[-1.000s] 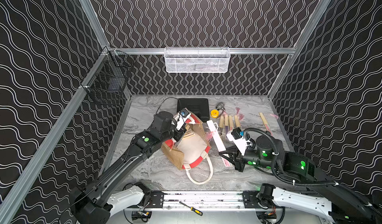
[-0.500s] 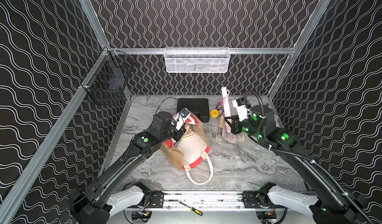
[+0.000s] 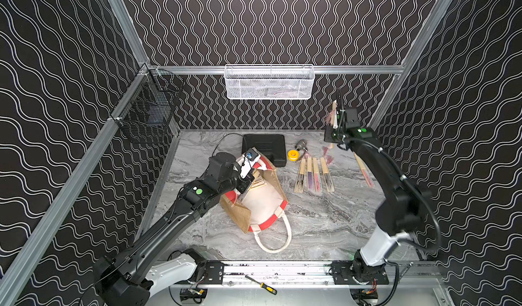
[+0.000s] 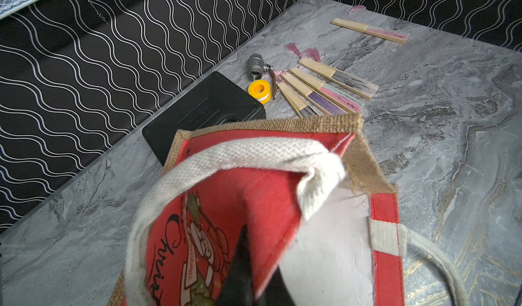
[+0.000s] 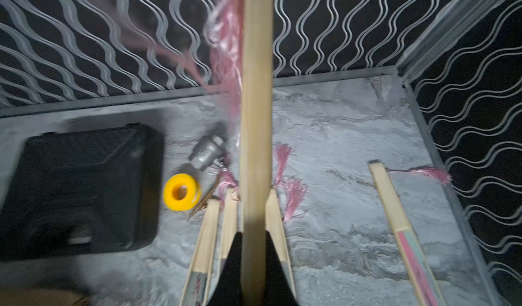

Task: Take out the folding fans from the tote bags
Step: Place the folding fan at the center of the board.

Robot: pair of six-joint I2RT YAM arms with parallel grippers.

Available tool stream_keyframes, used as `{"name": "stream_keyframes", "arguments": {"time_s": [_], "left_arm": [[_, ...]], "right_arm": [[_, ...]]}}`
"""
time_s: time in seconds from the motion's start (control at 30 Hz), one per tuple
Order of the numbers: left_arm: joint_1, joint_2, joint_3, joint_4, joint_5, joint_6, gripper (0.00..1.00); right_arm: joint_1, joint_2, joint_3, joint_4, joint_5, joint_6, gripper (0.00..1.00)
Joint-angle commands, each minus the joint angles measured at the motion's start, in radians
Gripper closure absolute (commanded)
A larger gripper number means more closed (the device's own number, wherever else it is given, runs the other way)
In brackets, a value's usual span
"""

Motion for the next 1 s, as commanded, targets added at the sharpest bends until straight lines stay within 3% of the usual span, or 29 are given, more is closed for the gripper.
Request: {"name": "stream_keyframes", "arguments": {"time_s": [0.0,0.13,0.33,0.57,0.8,0.97], "left_arm": [[-0.001,-0.007,0.0,0.022,0.011,0.011,1.0],[-0.001,-0.015,0.0,0.025,0.016,0.01,1.0],[-0.001,-0.017,0.001,0.023,0.024,0.006,1.0],[-0.001,-0.016,-0.002,0.025,0.023,0.009,1.0],[0.0,-0.025,-0.005,0.028,0.028,0.008,1.0],[-0.001,-0.027,-0.004,0.028,0.033,0.006,1.0]], "right_arm": [[-0.019,0.187,0.197,-0.215,0.238,-0.063,0.98],[-0.051,0.353,0.28,-0.299,0.453,-0.106,0.99],[-0.083,0.307,-0.02,-0.034,0.579,-0.292,0.98],[-0.149,0.279,-0.288,0.132,0.571,-0.391,0.98],[-0.148,0.27,-0.366,0.192,0.555,-0.501,0.95],[-0.148,0.285,-0.398,0.241,0.644,-0.551,0.92]]}}
